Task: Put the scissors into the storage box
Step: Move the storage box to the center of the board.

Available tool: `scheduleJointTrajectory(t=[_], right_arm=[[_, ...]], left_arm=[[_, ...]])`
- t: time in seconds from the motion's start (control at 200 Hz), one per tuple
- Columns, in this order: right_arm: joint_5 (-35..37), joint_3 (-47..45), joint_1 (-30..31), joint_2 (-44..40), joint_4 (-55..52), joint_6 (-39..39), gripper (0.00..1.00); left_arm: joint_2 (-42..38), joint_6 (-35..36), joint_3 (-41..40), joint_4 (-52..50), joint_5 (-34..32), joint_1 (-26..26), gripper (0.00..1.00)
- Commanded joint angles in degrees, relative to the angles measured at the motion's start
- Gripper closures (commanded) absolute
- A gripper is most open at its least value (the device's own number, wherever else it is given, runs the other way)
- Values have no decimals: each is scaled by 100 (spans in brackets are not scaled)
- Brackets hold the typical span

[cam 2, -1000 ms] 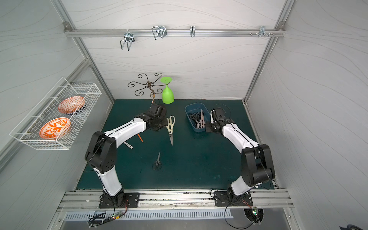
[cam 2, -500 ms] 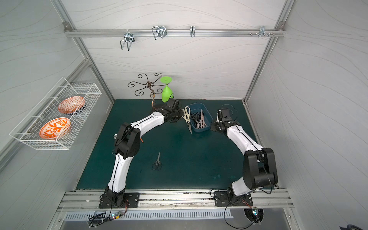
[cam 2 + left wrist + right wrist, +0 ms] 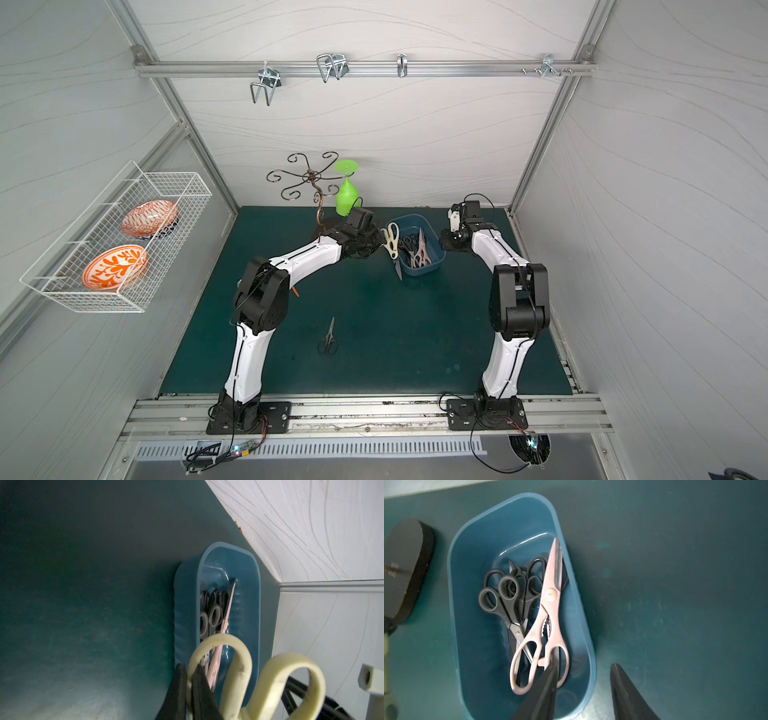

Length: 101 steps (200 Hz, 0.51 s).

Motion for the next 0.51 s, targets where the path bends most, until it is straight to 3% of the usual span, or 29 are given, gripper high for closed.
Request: scheduleJointTrajectory(t=[0.0, 0.325, 0.5], right_arm=[[-262, 402, -6, 258, -537, -591, 54], [-69, 513, -3, 644, -500, -780, 56], [-93, 578, 38, 790, -471, -780, 64]], left_arm=[[-425, 163, -139, 412, 132, 84, 100], [-390, 172, -52, 444, 378, 197, 100], [-426, 190, -96, 414, 394, 255, 100]])
